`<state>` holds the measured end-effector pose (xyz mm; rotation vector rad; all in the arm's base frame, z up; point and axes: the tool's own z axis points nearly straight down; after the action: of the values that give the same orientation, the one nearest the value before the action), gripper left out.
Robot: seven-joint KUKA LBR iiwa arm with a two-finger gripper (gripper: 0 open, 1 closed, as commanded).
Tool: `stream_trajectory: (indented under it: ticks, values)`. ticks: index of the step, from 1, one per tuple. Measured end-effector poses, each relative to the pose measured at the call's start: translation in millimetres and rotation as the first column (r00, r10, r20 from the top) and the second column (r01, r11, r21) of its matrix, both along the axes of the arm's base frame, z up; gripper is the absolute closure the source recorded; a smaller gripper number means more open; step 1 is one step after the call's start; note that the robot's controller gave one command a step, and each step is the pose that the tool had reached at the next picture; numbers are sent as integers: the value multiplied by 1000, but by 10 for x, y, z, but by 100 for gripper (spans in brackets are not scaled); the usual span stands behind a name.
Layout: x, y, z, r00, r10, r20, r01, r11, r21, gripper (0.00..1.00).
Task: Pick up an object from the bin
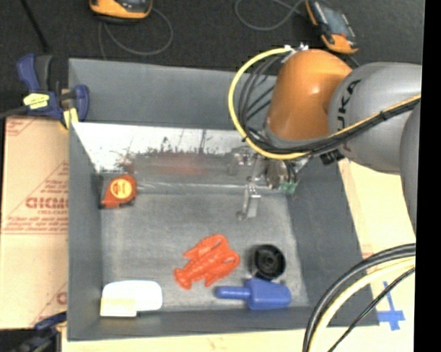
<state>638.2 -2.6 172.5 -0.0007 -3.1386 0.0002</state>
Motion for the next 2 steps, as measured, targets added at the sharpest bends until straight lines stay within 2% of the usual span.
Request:
stream_trajectory:
  ticks: [1, 2]
  values:
    - [12, 0, 52, 1000, 0, 7, 0, 1000, 0, 0]
    - [-289, -306, -134, 999, 39, 10, -39, 999, 0, 0]
